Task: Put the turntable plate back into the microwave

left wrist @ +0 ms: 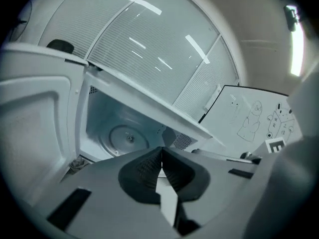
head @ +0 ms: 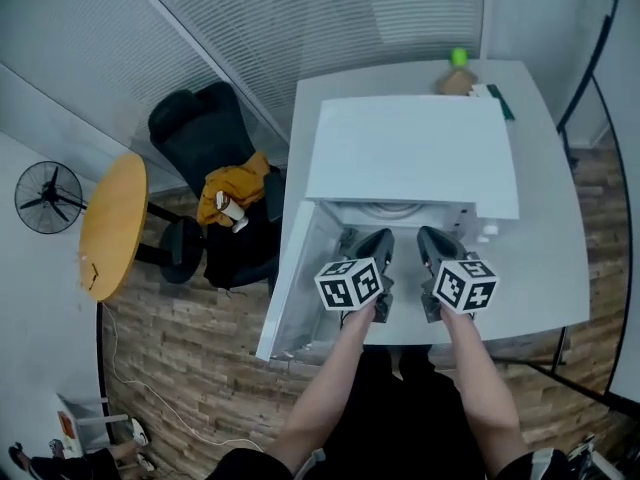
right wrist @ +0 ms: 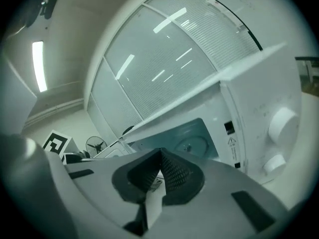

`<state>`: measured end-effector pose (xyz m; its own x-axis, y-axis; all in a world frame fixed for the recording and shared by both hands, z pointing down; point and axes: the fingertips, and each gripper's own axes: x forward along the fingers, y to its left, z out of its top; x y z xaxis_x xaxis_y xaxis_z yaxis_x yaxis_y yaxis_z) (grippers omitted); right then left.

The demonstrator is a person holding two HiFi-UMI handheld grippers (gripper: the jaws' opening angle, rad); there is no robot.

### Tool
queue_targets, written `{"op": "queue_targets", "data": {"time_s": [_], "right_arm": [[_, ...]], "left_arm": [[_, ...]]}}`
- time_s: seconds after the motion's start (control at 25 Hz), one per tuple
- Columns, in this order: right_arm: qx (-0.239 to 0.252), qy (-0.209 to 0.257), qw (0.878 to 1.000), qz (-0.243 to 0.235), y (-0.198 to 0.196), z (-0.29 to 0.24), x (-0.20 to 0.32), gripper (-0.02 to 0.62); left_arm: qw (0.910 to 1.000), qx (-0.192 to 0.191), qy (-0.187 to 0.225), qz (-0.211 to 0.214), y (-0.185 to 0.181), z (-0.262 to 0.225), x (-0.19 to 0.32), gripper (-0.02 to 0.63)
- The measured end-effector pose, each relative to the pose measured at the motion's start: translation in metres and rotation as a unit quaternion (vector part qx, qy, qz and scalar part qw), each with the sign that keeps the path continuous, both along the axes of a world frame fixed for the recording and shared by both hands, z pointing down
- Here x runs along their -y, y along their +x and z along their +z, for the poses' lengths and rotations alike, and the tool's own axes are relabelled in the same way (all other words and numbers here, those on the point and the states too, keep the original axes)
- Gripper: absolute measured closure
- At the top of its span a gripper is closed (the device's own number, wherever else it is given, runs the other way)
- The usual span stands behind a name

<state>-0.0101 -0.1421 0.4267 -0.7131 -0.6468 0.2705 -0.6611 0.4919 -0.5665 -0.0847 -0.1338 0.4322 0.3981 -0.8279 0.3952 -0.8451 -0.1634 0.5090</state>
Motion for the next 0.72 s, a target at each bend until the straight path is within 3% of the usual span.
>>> {"op": "queue_targets", "data": {"time_s": [0.2, 0.52, 0.72], "right_arm": [[-0.034, 0.068, 0.997, -0.021, 0.004, -0.047, 0.004, 0.588], [-0.071, 0.169, 0.981, -0.061, 0.001, -0.120, 0.001, 0.588], [-0.075, 0.198, 0.975, -0.066, 0.006, -0.146, 0.000, 0.588]], "left_arm": [[0.9984, 0.036, 0.042, 0.013, 0.005, -0.040, -0.002, 0.606], [0.9898, 0.084, 0.114, 0.014, -0.001, -0.112, -0.005, 0.606], [0.9855, 0.092, 0.141, 0.018, 0.001, -0.139, -0.011, 0.606]]}}
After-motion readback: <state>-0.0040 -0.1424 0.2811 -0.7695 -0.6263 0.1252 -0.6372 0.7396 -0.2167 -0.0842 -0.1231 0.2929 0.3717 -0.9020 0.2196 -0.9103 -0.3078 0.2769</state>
